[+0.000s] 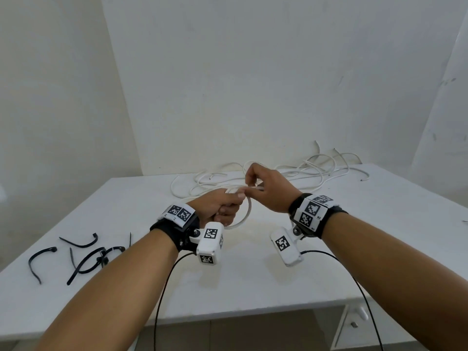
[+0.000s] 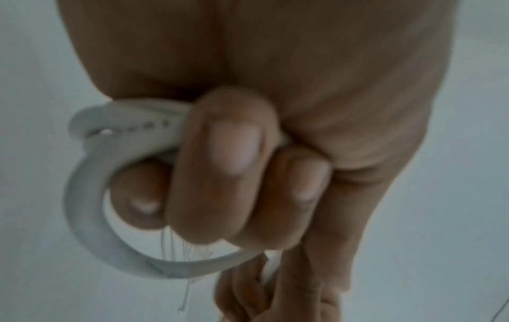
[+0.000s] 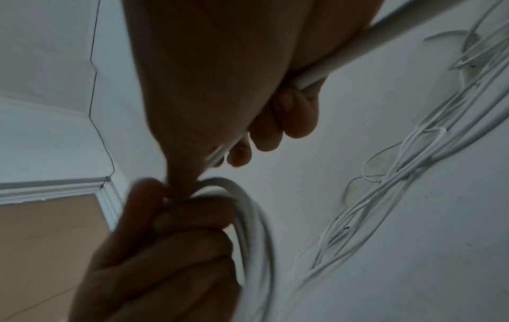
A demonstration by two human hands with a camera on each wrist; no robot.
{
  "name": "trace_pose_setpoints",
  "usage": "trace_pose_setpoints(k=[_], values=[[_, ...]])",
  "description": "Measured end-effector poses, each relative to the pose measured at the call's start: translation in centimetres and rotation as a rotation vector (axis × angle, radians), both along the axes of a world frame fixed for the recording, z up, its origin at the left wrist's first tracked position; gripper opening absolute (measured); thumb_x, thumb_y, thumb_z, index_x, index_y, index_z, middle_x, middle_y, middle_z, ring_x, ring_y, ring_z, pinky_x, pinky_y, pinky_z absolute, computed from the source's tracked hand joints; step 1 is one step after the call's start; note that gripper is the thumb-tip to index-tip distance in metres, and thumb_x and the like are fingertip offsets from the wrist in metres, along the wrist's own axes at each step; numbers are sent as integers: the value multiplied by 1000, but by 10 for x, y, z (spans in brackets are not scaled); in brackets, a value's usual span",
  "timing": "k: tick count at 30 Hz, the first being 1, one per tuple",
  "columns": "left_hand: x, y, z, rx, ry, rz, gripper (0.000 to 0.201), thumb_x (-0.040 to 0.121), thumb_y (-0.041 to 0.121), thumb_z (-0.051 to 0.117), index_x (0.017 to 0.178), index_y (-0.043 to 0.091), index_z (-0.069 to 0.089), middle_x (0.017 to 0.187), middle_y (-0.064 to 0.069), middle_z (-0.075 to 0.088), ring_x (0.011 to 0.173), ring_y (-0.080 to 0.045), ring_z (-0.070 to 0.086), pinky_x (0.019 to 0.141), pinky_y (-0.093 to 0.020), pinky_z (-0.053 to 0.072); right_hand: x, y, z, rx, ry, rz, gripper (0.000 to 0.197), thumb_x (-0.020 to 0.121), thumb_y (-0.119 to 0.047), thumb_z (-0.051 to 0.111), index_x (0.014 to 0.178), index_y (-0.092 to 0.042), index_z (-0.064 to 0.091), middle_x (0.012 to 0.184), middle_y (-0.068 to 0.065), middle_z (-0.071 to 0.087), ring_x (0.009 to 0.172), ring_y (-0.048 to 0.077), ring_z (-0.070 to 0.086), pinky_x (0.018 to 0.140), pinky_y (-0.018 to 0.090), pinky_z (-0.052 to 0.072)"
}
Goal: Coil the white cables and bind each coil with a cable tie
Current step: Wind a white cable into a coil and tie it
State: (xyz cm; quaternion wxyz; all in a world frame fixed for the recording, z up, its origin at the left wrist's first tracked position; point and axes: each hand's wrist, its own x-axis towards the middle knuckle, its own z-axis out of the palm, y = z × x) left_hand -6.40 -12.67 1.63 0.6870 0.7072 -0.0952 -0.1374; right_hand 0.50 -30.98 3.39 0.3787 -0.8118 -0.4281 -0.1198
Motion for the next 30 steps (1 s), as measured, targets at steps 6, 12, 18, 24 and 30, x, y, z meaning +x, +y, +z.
trace_pose_setpoints(k=[6,12,18,24,30], values=[[-1,-1,3,-311,35,-167,30,82,40,72,69,19,55,40,10,27,29,-7,29,45,-28,14,-1,-3,1,-57,329,193,22,86,-47,68,101,-33,63,75,-10,59,53,8,49,47,26,41],[3,-5,4,-417,11,-249,34,81,37,75,67,17,51,41,5,22,34,-13,26,43,-22,35,-2,-3,7,-220,346,213,18,89,-23,58,106,-15,58,66,-1,52,52,16,47,49,29,44],[2,-10,-9,-322,-75,-125,33,68,36,82,61,16,56,34,8,33,39,-15,49,61,-25,44,-6,-7,2,-317,340,181,28,95,-15,55,122,-13,51,97,3,60,81,16,58,78,35,52],[3,-5,-6,-170,-111,28,38,75,45,76,67,13,57,42,3,32,43,-17,50,66,-28,47,-13,-11,-4,-206,395,152,26,87,-16,52,112,-9,50,100,9,59,87,25,59,84,48,52],[2,-10,-4,-428,-67,55,40,93,45,54,73,11,54,40,9,30,35,-7,38,59,-26,51,-10,-11,3,-127,563,234,25,98,-4,48,123,-5,49,107,12,59,91,18,62,68,34,57]])
